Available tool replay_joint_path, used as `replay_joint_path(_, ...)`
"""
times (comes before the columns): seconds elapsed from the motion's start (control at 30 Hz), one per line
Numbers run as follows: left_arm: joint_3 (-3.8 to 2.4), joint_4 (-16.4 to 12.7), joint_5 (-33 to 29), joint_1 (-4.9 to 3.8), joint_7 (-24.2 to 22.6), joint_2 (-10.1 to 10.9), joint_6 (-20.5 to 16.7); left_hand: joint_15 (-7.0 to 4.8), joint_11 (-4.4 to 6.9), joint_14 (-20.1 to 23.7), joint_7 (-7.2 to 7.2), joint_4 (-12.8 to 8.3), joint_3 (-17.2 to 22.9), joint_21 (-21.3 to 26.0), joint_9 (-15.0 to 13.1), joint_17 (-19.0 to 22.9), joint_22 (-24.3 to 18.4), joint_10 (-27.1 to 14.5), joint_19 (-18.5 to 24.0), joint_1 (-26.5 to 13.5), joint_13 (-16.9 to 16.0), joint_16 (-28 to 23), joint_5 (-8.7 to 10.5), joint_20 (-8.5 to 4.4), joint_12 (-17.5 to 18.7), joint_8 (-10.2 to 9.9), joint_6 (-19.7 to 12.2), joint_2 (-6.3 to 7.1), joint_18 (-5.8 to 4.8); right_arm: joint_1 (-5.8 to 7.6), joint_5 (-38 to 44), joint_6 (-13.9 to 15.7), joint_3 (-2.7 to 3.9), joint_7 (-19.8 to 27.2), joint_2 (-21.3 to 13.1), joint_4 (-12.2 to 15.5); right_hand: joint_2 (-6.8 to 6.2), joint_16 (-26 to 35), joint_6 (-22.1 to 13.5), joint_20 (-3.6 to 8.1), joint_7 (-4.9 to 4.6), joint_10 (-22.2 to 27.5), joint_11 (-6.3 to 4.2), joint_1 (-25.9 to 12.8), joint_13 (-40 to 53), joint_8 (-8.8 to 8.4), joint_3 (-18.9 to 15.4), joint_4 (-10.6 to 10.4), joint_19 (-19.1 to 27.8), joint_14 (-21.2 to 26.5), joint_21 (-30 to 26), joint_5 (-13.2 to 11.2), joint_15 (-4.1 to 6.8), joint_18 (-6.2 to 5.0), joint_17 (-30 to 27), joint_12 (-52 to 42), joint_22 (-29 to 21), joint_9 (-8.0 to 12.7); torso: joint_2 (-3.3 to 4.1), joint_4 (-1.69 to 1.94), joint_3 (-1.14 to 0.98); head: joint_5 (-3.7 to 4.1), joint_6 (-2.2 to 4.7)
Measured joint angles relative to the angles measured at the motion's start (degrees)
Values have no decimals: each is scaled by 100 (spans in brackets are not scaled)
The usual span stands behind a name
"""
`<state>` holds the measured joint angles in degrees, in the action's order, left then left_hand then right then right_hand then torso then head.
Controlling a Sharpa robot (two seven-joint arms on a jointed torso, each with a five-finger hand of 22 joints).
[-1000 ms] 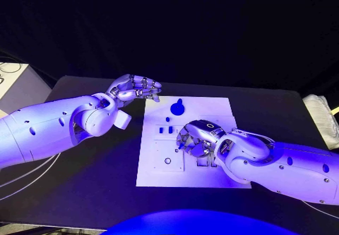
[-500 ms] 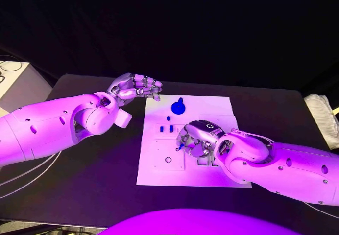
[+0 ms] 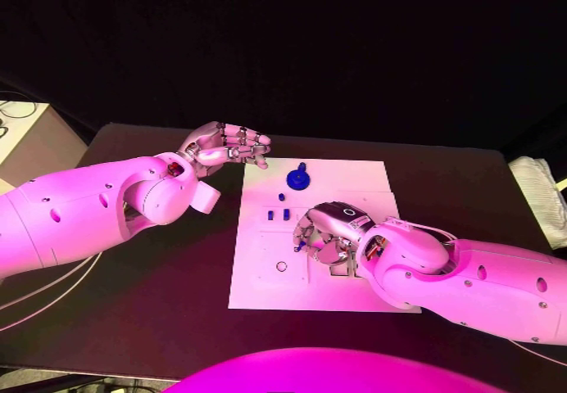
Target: Assemble the parts on the task board
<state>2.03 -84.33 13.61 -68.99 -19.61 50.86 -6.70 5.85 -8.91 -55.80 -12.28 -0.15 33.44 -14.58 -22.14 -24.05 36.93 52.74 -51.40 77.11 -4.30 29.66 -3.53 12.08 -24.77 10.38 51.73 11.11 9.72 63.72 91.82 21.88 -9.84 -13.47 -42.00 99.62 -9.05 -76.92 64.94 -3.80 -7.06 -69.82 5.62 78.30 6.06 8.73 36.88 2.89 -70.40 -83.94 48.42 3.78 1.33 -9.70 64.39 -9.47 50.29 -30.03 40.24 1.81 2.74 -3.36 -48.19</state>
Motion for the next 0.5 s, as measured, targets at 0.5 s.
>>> replay_joint_path(0.5, 1, 3, 1, 0, 23, 9, 5, 0, -21, 0, 0, 0, 0, 22, 0, 1, -6, -21, 0, 0, 0, -23, 0, 0, -1, 0, 0, 0, 0, -2, 10, -6, 1, -16, 64, -54, 7, 0, -2, 0, 1, 0, 0, 7, 2, -1, -4, 2, 0, 0, 0, -5, 0, 0, 14, 6, 19, -4, 0, -2, 1, -4, -13)
